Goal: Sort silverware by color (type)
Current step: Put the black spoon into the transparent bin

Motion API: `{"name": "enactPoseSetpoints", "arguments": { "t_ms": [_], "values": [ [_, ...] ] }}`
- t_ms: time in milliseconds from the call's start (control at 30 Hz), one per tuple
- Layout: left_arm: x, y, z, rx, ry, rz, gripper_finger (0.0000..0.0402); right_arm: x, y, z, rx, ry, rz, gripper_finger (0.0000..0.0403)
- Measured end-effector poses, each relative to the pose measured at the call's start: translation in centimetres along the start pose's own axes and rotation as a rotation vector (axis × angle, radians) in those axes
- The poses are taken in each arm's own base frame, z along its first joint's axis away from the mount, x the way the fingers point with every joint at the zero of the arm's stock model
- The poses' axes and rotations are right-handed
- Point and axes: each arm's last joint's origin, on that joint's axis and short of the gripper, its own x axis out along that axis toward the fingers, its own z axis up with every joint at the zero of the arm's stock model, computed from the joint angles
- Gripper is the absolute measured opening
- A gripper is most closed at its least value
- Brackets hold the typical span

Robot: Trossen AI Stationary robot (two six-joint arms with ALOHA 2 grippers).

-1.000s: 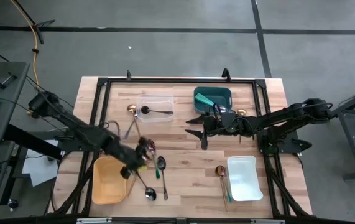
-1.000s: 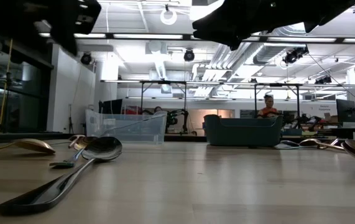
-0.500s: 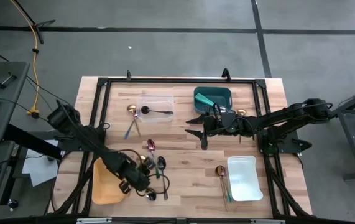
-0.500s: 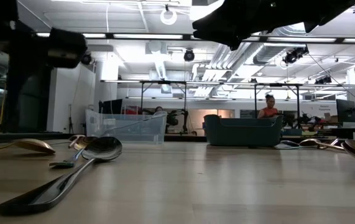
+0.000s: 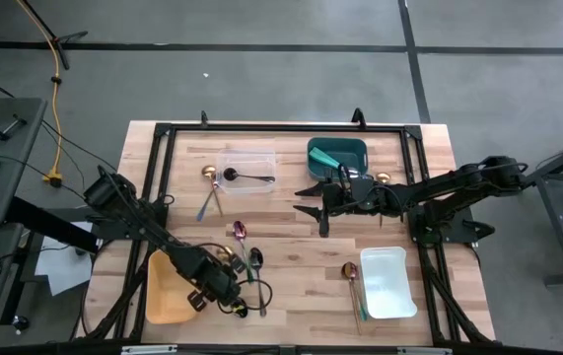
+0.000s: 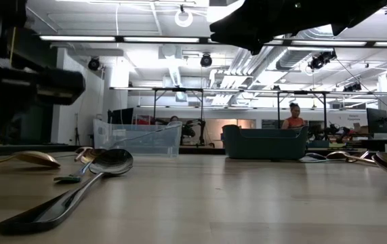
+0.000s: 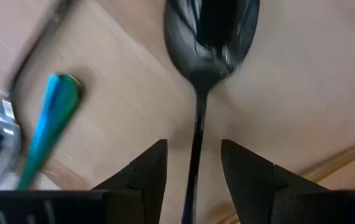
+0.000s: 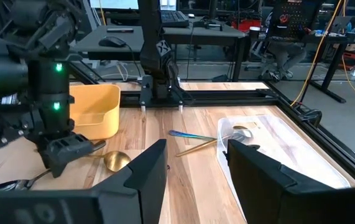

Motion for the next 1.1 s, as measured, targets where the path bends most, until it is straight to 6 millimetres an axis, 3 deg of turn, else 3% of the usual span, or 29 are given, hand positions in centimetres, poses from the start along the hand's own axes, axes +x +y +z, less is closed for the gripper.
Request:
{"name": "enactPoseSetpoints", "arguments": {
  "t_ms": [300,633,967,1100],
  "values": [
    [0.6,0.1,0.0,-0.001,0.018,0.007,0.0132,0.0,0.0,0.0,-0.001,0.003,0.0,0.0165],
    [0.3,0.2,0.0,0.008,0.007,0.029,0.0011,0.0,0.0,0.0,0.0,0.0,0.0,0.0165],
    [0.1,0.3,0.0,0.029,0.005,0.036,0.0006,0.0,0.0,0.0,0.0,0.0,0.0,0.0165],
    [-1.1,1.2,-0.1,0.022,-0.006,0.074,0.0007,0.0,0.0,0.0,0.0,0.0,0.0,0.0165]
  ]
}}
